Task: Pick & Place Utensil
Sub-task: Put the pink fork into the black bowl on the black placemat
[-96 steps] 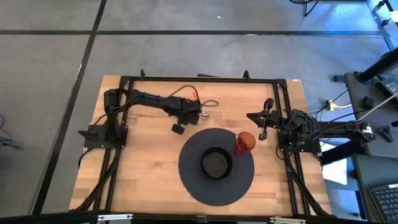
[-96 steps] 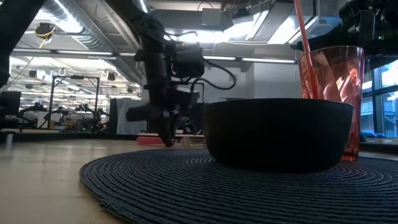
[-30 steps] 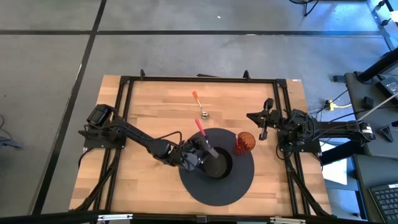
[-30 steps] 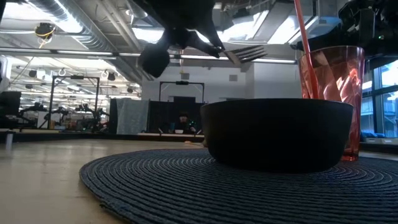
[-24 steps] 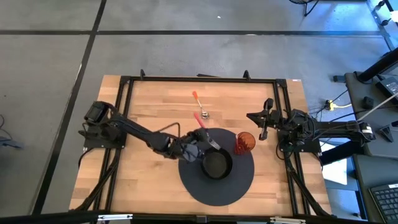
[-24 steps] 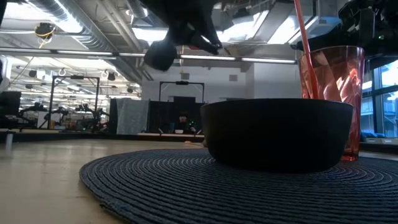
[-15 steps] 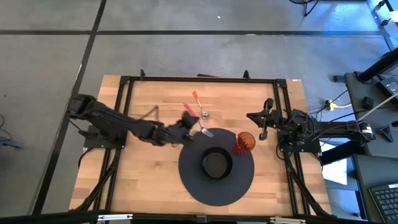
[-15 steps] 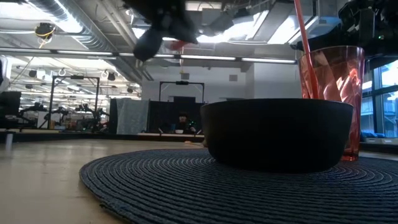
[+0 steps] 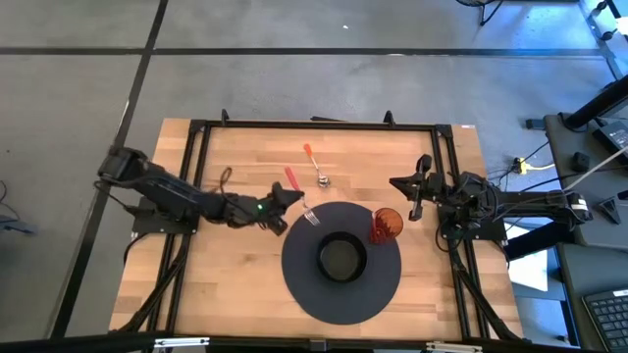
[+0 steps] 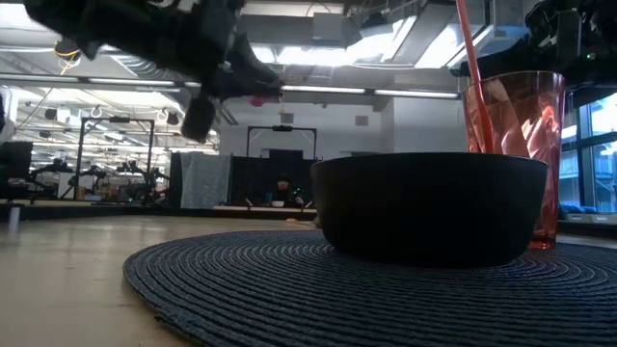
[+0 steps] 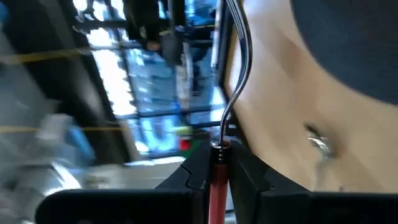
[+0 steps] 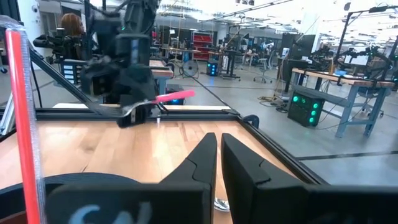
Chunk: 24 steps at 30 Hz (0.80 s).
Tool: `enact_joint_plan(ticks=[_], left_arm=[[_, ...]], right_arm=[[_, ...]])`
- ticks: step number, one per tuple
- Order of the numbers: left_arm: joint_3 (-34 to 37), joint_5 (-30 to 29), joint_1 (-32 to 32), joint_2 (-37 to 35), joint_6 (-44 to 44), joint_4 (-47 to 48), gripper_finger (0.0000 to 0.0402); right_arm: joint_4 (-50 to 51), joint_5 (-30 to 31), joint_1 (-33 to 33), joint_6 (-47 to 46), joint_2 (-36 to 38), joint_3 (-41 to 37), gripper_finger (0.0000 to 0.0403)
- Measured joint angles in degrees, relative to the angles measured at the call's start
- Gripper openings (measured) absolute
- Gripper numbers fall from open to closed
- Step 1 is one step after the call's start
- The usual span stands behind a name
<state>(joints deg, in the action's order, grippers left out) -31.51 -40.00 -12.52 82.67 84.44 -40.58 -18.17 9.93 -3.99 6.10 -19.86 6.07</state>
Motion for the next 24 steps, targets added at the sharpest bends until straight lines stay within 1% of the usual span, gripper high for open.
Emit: enact_joint_plan(ticks=[3, 5, 6, 11, 15, 20, 24], left_arm=[[-0.97, -1.55, -2.02, 6.49, 10.43, -11.94, 0.0027], [-2.64, -2.59, -3.23, 11.08, 16.49, -16.02, 0.0027], [-3.83, -2.76, -3.71, 12.97, 18.11, -16.28, 0.0027], [-9.95, -2.32, -4.82, 19.68, 20.47, -14.56, 0.0027], [-13.26, -1.71, -4.58, 22.96, 21.80, -14.78, 0.0027], [-14.01, 1.59, -4.41, 24.77, 21.86, -14.84, 0.0027], [-14.10, 1.52, -3.98, 25.16, 21.06, -14.90, 0.0027]], right_arm=[[0.00, -0.01, 0.00, -0.03, 0.00, 0.00, 0.0026], [0.00, 0.00, 0.00, -0.03, 0.01, 0.00, 0.0026], [0.00, 0.00, 0.00, -0.03, 0.02, 0.00, 0.0026], [0.10, 0.00, 0.00, 0.00, 0.00, 0.00, 0.0026], [0.16, -0.02, 0.00, 0.15, 0.01, 0.00, 0.0026], [0.22, 0.00, 0.00, 0.38, 0.01, 0.00, 0.0026], [0.17, 0.00, 0.00, 0.38, 0.00, 0.00, 0.0026]])
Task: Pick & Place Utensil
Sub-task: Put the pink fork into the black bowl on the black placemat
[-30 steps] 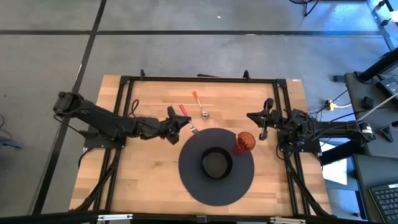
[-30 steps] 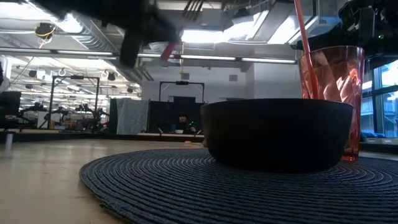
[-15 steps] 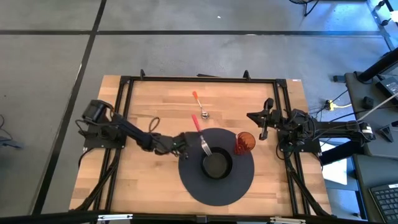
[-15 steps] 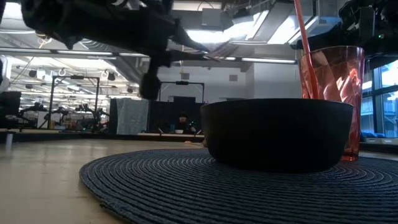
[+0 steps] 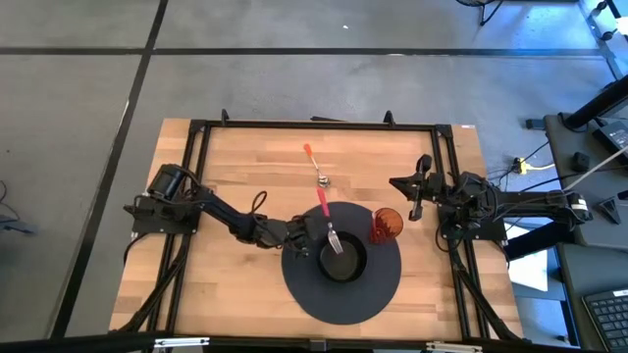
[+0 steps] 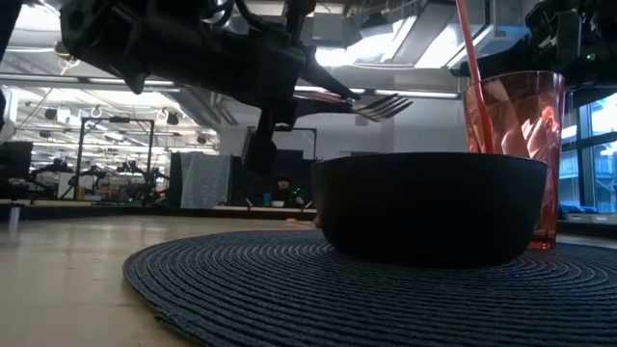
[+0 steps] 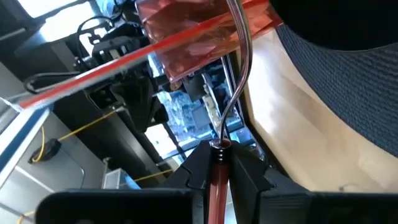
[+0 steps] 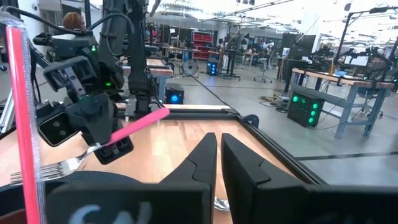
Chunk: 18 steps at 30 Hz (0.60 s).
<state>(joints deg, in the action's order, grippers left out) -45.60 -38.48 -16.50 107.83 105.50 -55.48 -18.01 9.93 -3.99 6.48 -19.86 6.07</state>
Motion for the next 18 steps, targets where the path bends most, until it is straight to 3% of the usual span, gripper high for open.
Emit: enact_joint_plan(ticks=[18], left_arm=[[-2.95, -2.75, -0.67, 8.59, 2.16, -1.36, 0.0027]], right_arm=[[-0.03, -1.05, 0.00, -2.49, 0.00, 0.00, 0.0026]])
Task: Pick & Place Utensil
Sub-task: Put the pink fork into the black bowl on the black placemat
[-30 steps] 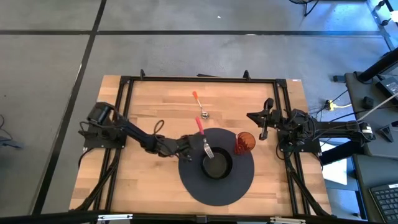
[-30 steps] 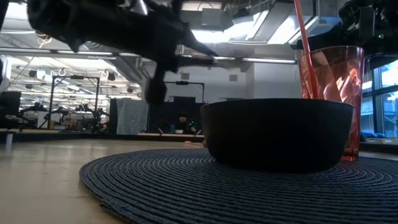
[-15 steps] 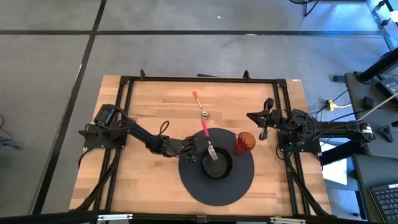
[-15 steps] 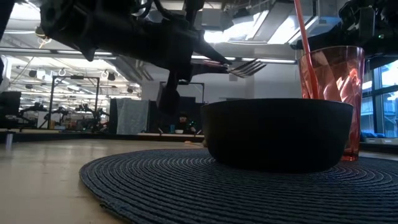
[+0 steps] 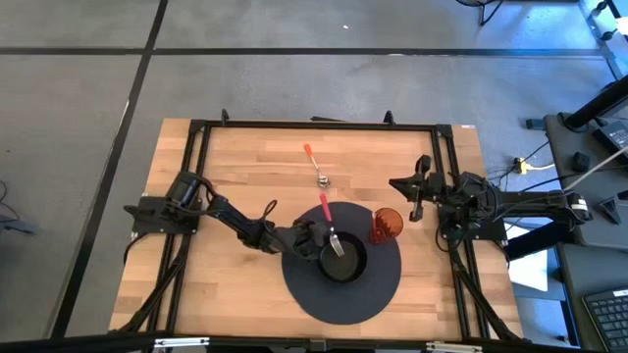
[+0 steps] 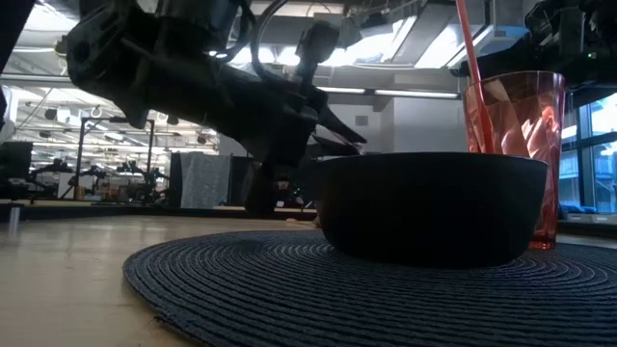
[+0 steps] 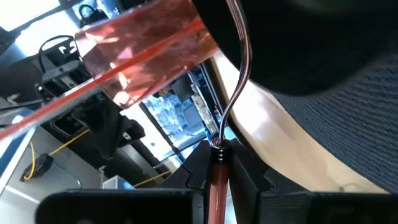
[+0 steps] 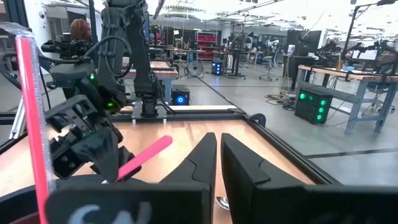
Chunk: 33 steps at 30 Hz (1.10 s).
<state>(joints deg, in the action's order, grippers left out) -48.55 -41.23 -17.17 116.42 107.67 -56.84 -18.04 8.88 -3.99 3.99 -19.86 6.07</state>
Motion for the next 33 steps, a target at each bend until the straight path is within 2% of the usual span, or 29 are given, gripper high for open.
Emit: enact_joint_plan(ticks=[16, 23, 33], left_arm=[[-0.59, 1.03, -0.57, 0.05, 0.54, 4.26, 0.0029], [-0.59, 1.38, -1.52, 0.03, 0.67, 9.06, 0.0047], [-0.59, 1.37, -1.55, 0.05, 0.43, 9.49, 0.0054]], right_arm=[[0.22, 0.09, 0.00, 0.78, 0.00, 0.00, 0.0026], [0.35, 0.09, 0.00, 0.78, 0.02, 0.00, 0.0026], [0.37, 0.09, 0.00, 0.78, 0.02, 0.00, 0.0026]])
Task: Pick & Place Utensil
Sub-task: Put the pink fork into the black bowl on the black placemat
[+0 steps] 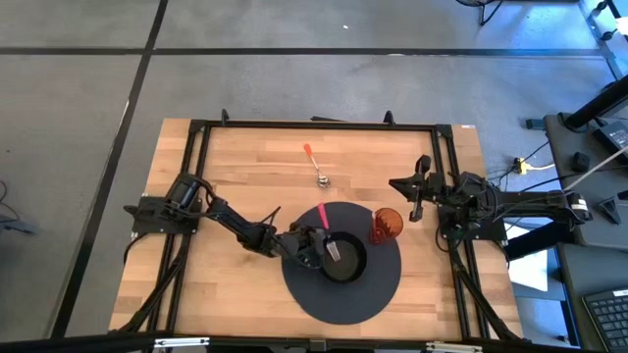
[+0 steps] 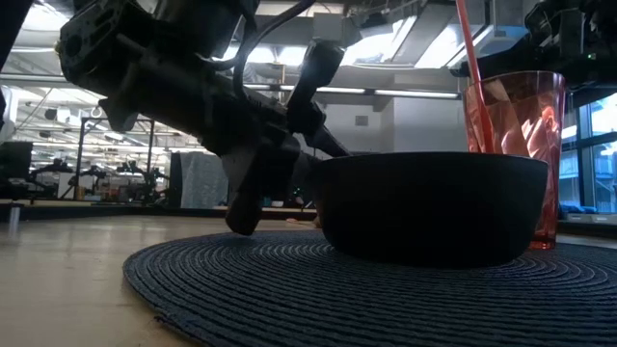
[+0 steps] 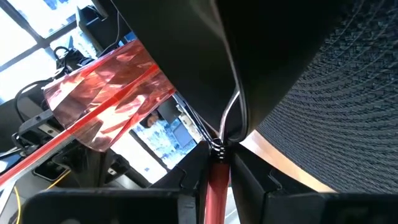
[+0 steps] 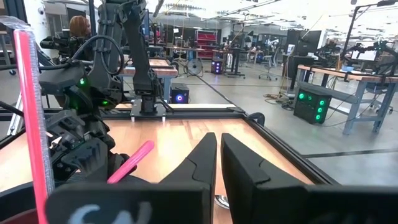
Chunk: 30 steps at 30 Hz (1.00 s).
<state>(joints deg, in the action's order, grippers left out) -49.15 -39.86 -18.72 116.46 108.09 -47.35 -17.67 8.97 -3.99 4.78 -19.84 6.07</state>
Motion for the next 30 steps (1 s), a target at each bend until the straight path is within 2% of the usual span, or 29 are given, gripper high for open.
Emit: enact_joint_plan(ticks=[24, 30], left_arm=[[-0.24, -3.21, -1.57, -0.06, 1.17, 0.00, 0.0055], [-0.26, -5.63, -2.53, -0.09, 2.17, -0.62, 0.0055]], right_arm=[[0.44, 0.00, 0.00, 0.00, -0.04, 0.00, 0.0026], [0.78, 0.00, -0.02, 0.00, -0.04, 0.00, 0.0026]])
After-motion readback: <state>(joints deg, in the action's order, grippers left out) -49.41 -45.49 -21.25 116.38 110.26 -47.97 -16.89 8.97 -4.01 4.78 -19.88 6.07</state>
